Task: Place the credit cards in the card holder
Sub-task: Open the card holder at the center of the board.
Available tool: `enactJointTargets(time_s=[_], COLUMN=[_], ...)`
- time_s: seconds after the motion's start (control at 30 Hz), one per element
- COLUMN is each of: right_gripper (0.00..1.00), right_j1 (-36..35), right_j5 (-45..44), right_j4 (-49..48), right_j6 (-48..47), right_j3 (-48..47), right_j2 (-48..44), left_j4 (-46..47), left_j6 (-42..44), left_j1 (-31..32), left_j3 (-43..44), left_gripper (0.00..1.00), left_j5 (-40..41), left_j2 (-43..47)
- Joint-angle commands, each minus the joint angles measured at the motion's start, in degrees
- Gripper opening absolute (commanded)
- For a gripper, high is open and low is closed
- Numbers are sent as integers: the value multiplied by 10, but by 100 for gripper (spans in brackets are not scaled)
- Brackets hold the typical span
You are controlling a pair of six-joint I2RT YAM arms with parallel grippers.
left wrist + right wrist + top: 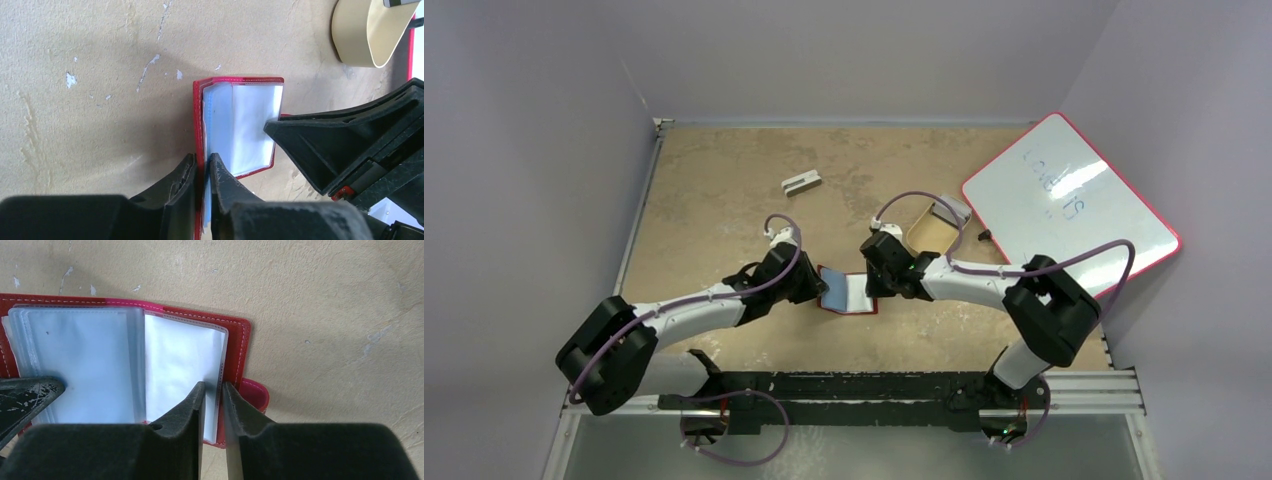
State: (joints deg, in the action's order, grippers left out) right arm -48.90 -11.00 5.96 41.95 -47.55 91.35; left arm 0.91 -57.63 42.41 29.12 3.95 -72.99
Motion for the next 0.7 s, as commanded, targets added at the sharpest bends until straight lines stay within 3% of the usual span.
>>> enactJointTargets(time_s=[0.0,0.13,0.3,0.67], right_gripper=[23,26,30,39], right_j1=[-1,-1,17,152], right_j5=[-16,-10,-2,-11], right_j4=[8,3,-4,-55], right_j6=[-26,-64,-132,-354], right_j3=[-14,-34,-64,-129], right_j2=[-28,-39,-60,-69], left_j4=[5,9,10,-24], left_j6=[16,13,7,8], left_j1=[2,2,2,1], left_j3=[21,22,24,48], left_gripper=[8,1,0,0], left_j5=[13,1,-12,-22], left_j2=[10,21,28,33])
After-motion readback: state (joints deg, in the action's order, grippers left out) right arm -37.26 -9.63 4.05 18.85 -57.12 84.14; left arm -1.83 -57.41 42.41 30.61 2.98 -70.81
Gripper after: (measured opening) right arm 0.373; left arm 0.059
